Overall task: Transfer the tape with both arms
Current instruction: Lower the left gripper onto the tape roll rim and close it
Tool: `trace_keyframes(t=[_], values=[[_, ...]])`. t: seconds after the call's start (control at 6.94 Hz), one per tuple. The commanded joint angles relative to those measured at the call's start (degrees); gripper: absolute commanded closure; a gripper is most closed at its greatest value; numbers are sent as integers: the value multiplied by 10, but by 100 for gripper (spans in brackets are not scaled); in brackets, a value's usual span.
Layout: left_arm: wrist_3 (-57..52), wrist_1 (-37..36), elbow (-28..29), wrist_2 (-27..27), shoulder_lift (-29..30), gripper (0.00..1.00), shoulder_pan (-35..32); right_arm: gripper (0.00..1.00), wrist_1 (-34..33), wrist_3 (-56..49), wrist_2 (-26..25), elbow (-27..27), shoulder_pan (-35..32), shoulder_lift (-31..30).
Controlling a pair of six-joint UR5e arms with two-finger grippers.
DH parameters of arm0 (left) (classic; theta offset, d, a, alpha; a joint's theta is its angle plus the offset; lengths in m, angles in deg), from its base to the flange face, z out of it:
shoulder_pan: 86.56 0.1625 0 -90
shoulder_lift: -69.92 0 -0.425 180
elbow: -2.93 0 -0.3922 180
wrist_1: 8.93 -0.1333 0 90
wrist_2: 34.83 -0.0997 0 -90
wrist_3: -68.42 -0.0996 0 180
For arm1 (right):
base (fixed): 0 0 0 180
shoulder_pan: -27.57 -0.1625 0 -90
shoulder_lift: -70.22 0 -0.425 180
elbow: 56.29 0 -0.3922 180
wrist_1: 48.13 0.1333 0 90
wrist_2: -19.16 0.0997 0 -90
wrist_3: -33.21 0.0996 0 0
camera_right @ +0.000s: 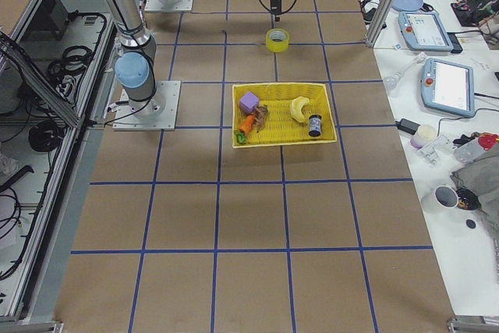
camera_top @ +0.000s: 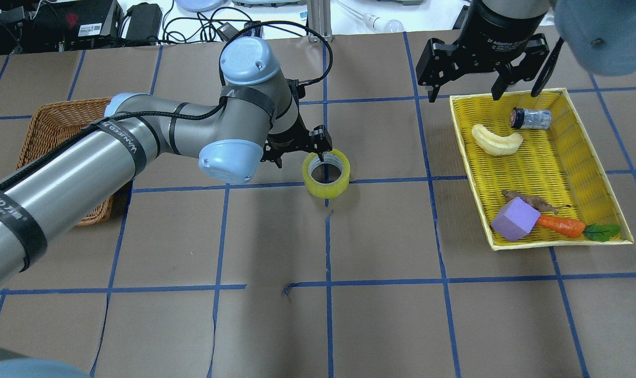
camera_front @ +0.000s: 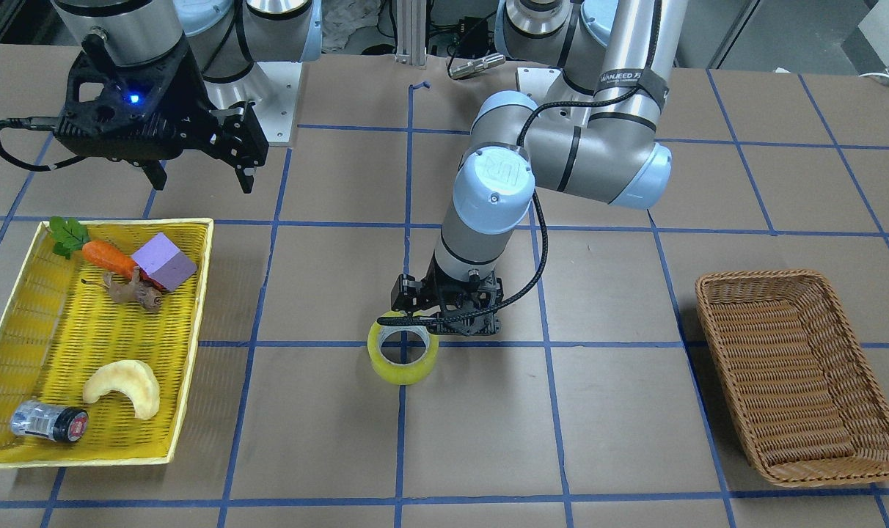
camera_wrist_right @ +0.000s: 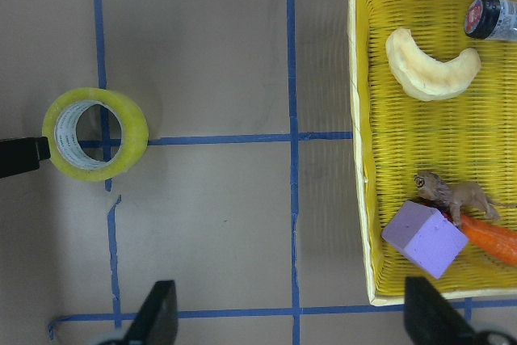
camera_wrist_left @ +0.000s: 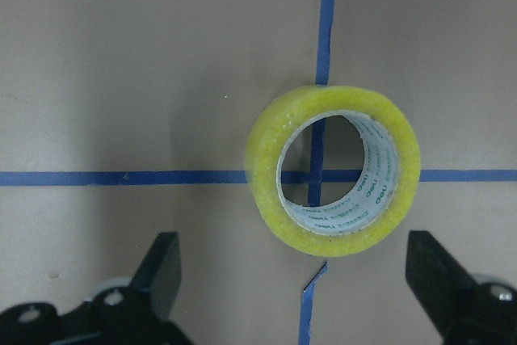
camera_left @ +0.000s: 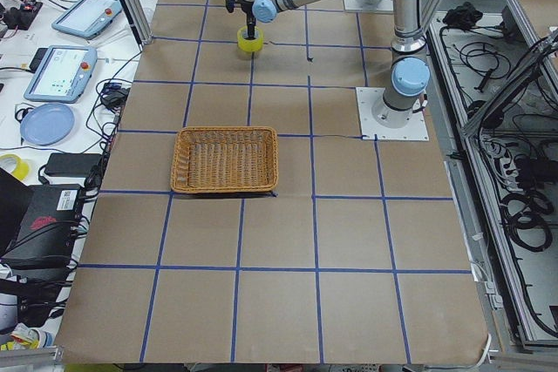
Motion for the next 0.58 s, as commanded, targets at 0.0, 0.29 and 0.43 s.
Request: trace_keyframes(t=[0.0,0.29,0.43], values=[[-6,-67,-28,-4,29,0,0,0,-9,1,0,-1,-2,0],[-4,-85,-24,-3,42,0,0,0,-9,4,0,-2,-1,0],[-4,-96,-24,-3,51,0,0,0,-9,5,0,-2,0,0]])
